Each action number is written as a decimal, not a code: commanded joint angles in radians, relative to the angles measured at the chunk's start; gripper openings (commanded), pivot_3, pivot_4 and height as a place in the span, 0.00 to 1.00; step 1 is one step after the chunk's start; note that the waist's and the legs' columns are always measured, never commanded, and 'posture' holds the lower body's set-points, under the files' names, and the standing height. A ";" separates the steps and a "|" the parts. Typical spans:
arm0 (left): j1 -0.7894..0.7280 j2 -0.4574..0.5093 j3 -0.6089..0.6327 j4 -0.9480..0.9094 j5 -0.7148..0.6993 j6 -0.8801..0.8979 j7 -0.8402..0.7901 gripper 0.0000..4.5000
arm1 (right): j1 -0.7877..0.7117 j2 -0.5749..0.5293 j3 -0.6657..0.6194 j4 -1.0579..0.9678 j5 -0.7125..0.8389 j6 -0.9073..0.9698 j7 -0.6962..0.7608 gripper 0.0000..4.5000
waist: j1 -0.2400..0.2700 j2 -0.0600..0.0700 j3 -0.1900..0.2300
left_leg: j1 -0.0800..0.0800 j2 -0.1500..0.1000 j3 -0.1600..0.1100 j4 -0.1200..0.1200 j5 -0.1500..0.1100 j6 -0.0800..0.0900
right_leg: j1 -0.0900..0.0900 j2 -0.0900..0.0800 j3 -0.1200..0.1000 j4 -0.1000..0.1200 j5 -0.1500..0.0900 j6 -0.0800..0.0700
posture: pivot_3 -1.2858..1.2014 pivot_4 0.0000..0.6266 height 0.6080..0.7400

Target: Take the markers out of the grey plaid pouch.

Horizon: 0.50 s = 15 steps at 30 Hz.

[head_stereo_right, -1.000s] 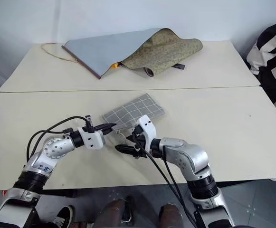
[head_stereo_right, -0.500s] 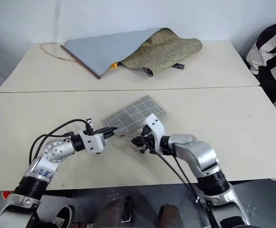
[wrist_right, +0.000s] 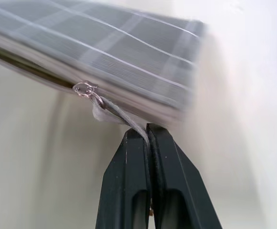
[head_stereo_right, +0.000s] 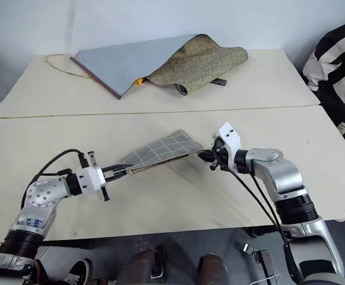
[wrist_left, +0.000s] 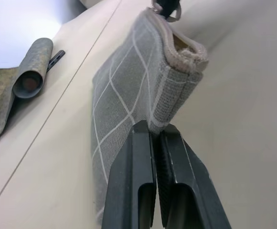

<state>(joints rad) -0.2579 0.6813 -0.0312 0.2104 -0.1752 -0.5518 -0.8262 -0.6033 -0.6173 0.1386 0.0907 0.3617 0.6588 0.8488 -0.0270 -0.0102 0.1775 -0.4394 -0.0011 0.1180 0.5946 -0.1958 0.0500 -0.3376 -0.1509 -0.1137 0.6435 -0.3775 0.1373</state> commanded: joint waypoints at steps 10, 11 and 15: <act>-0.007 -0.004 0.071 -0.008 -0.028 0.011 -0.004 0.00 | 0.055 -0.028 -0.077 -0.084 0.024 0.007 0.024 0.31 | 0.001 0.000 0.000 | 0.000 0.000 0.000 0.000 0.000 0.000 | 0.001 0.000 0.000 0.000 0.000 0.000 | 0.52 0.24 1.00; -0.006 -0.007 0.070 -0.009 -0.025 0.012 -0.003 0.00 | 0.075 -0.044 -0.078 -0.121 0.048 0.027 0.056 0.38 | 0.002 0.000 0.000 | 0.000 0.000 0.000 0.000 0.000 0.000 | 0.001 0.000 0.000 0.000 0.000 0.000 | 0.52 0.24 1.00; 0.000 -0.016 0.063 -0.029 -0.022 0.022 -0.007 0.00 | 0.132 -0.095 -0.109 -0.203 0.090 0.029 0.117 0.53 | 0.002 0.000 0.000 | 0.000 0.000 -0.001 0.001 0.000 0.000 | 0.001 0.000 0.000 -0.001 0.000 0.000 | 0.52 0.24 1.00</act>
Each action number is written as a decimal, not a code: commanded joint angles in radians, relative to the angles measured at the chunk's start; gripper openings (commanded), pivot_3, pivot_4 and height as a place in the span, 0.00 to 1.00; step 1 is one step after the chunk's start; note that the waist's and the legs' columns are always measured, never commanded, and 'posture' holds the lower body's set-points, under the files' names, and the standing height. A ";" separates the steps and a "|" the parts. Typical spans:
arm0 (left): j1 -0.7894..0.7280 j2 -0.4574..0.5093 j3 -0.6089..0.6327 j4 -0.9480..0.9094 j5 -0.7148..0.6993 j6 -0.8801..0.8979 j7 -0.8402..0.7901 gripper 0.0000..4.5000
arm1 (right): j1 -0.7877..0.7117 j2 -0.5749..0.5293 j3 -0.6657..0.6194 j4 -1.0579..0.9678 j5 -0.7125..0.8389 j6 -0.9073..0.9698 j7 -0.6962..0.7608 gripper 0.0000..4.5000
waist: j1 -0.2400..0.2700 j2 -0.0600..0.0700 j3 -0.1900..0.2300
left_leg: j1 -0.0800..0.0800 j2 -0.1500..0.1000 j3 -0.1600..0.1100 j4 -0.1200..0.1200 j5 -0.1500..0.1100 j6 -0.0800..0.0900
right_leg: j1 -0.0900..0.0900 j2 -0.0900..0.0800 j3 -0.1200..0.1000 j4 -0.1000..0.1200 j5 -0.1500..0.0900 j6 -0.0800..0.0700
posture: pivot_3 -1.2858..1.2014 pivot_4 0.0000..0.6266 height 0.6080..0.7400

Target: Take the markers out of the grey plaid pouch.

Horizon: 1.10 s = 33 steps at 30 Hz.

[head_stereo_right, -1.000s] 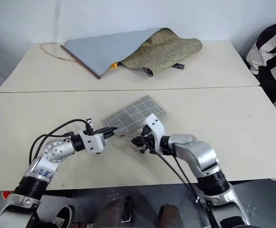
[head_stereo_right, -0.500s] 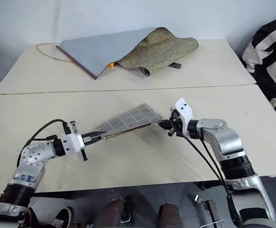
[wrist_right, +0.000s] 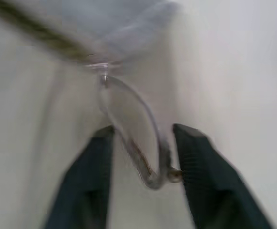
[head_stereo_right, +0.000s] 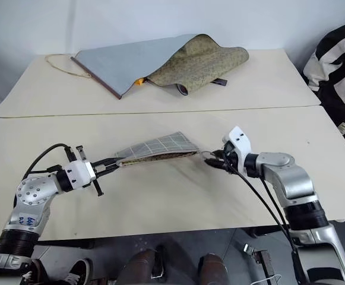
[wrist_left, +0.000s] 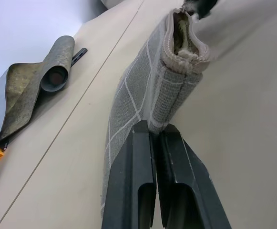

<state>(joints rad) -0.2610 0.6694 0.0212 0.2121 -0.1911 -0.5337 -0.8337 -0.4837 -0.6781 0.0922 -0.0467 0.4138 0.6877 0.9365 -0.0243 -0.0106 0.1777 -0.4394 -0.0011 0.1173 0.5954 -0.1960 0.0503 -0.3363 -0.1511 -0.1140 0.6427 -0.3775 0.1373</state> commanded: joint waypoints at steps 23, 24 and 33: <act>-0.042 -0.063 -0.015 -0.044 0.003 0.042 -0.009 0.00 | 0.011 0.229 0.116 -0.126 -0.195 -0.315 -0.186 0.01 | -0.001 0.000 0.000 | 0.000 -0.001 0.000 0.001 0.000 0.000 | 0.000 0.000 0.000 0.001 0.000 0.000 | 0.52 0.24 1.00; -0.041 -0.065 -0.018 -0.052 0.003 0.044 -0.009 0.00 | 0.005 0.229 0.119 -0.111 -0.212 -0.321 -0.193 0.01 | -0.002 0.000 0.000 | 0.000 -0.001 0.000 0.001 0.000 0.000 | 0.000 0.000 0.000 0.001 0.000 0.000 | 0.52 0.24 1.00; -0.055 -0.116 -0.073 -0.141 -0.007 0.144 -0.012 0.00 | -0.064 0.226 0.290 -0.035 -0.575 -0.613 -0.323 0.01 | -0.003 0.000 0.000 | 0.000 0.000 0.000 0.001 0.000 0.000 | -0.001 0.001 0.001 0.002 0.000 0.000 | 0.52 0.24 1.00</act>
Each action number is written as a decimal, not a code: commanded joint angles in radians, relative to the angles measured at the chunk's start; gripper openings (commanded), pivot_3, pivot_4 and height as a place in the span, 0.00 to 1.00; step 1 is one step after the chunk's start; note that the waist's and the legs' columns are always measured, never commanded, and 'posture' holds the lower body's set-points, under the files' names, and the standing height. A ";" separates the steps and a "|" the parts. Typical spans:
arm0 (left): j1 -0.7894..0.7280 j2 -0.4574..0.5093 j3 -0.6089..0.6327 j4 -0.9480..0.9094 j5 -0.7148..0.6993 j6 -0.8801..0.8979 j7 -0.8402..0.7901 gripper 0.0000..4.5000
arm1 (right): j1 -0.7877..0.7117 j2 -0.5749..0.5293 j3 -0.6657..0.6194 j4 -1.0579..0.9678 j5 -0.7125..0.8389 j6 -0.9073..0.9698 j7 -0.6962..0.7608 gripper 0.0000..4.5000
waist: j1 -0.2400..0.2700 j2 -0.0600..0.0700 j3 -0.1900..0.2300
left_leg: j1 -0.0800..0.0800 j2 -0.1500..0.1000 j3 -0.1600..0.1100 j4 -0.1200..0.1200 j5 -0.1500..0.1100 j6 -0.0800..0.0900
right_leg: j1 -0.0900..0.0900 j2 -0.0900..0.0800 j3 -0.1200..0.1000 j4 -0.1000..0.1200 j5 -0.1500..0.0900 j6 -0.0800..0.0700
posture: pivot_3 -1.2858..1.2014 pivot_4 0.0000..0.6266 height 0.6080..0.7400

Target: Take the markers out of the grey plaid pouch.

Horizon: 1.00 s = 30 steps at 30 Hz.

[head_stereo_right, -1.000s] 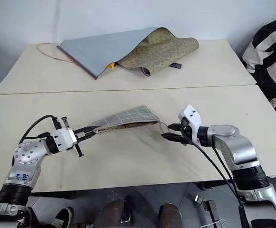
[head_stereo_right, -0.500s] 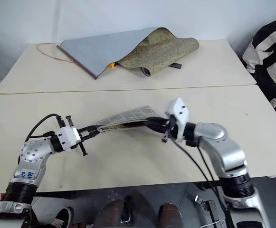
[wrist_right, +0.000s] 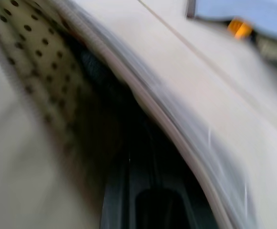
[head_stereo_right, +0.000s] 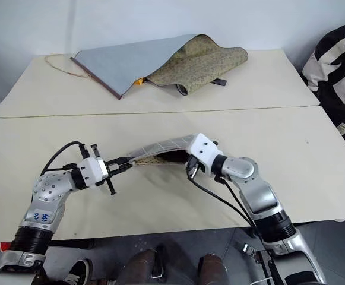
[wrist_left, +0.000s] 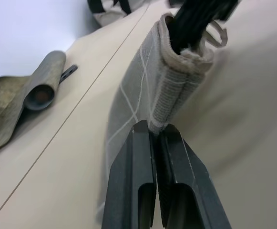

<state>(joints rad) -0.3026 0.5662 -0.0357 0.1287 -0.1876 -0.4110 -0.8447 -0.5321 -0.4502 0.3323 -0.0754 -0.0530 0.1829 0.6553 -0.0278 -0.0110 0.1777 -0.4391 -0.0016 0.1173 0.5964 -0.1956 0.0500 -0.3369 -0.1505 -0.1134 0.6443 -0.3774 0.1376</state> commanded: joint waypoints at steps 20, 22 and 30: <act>-0.008 -0.045 -0.001 -0.055 -0.039 0.070 -0.028 0.00 | -0.016 -0.031 0.063 0.062 -0.285 -0.244 -0.049 0.99 | 0.001 0.000 0.000 | 0.001 0.001 0.000 0.001 0.000 0.000 | 0.002 0.001 0.000 0.000 0.000 0.000 | 0.52 0.24 1.00; -0.009 -0.047 0.000 -0.057 -0.041 0.075 -0.029 0.00 | -0.013 -0.028 0.061 0.053 -0.273 -0.234 -0.037 0.89 | 0.001 0.000 0.000 | 0.001 0.001 0.000 0.001 0.000 0.000 | 0.002 0.001 0.000 0.000 0.000 0.000 | 0.52 0.24 1.00; -0.011 -0.056 -0.008 -0.073 -0.044 0.088 -0.035 0.00 | -0.018 -0.007 0.053 0.070 -0.286 -0.235 -0.059 0.55 | 0.001 0.000 0.000 | 0.000 0.001 -0.001 0.002 0.000 0.000 | 0.002 0.001 0.000 0.000 0.000 0.000 | 0.52 0.24 1.00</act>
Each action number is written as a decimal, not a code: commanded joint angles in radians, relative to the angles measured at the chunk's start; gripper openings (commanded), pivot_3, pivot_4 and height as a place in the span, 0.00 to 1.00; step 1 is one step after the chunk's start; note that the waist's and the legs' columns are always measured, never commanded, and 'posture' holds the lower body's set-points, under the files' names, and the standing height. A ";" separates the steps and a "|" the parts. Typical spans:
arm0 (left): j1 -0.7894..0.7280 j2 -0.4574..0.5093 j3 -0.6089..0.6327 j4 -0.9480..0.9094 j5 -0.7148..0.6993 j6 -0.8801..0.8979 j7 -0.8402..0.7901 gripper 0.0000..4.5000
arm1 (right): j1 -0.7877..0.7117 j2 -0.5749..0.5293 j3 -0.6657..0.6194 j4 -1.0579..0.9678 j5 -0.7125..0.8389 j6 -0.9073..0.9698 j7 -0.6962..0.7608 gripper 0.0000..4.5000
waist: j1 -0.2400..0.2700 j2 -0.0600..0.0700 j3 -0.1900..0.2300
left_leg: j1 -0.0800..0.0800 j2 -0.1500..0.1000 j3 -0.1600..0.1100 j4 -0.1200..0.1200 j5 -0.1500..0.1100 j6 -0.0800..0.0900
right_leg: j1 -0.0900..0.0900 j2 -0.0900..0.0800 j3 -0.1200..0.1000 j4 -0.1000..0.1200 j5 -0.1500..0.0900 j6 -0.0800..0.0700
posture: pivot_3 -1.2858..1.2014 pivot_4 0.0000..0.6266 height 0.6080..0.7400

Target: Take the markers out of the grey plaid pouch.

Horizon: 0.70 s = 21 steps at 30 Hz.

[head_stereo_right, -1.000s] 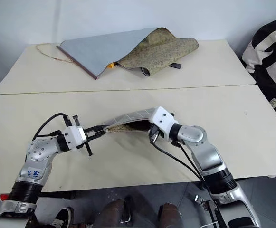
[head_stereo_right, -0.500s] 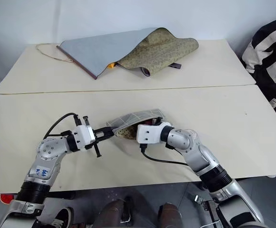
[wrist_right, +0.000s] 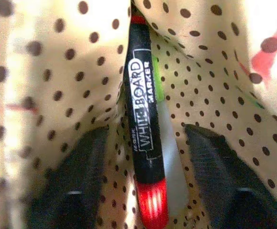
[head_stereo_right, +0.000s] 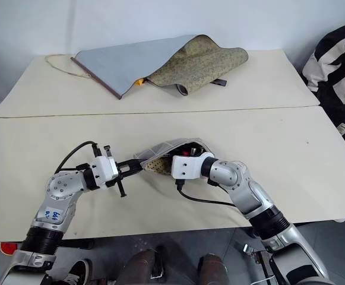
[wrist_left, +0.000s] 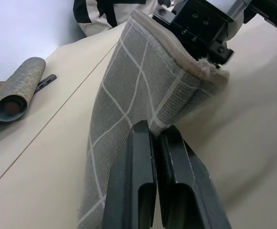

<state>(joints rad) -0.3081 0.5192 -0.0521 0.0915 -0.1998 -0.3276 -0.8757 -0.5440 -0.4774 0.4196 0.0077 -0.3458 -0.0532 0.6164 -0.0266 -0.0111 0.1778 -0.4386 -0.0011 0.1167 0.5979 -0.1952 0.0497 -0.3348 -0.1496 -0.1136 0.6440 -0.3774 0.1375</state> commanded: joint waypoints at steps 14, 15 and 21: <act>0.007 -0.027 -0.027 -0.154 -0.021 0.108 -0.003 0.00 | -0.071 0.085 0.009 0.121 -0.106 -0.033 -0.076 0.51 | -0.001 0.000 0.000 | 0.000 0.000 0.000 0.000 0.000 0.000 | 0.000 0.001 0.000 0.000 0.000 0.000 | 0.52 0.24 1.00; 0.008 -0.026 -0.026 -0.152 -0.018 0.108 -0.001 0.00 | -0.067 0.081 0.009 0.117 -0.106 -0.037 -0.072 0.46 | 0.000 0.000 0.000 | 0.000 0.000 0.000 0.000 0.000 0.000 | 0.000 0.001 0.000 0.000 0.000 0.000 | 0.52 0.24 1.00; 0.018 -0.016 -0.013 -0.111 0.018 0.090 0.023 0.00 | -0.025 0.050 -0.030 0.018 -0.007 -0.049 0.019 0.13 | 0.001 0.000 0.000 | 0.000 0.000 0.000 0.001 0.000 0.000 | 0.001 0.001 0.000 0.000 0.000 0.000 | 0.52 0.24 1.00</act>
<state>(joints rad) -0.2971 0.4925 -0.0799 0.0012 -0.1930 -0.2174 -0.8661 -0.5783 -0.4160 0.4220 0.1008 -0.4118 -0.0869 0.5932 -0.0260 -0.0110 0.1777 -0.4384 -0.0010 0.1161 0.5987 -0.1950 0.0494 -0.3340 -0.1491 -0.1133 0.6442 -0.3775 0.1374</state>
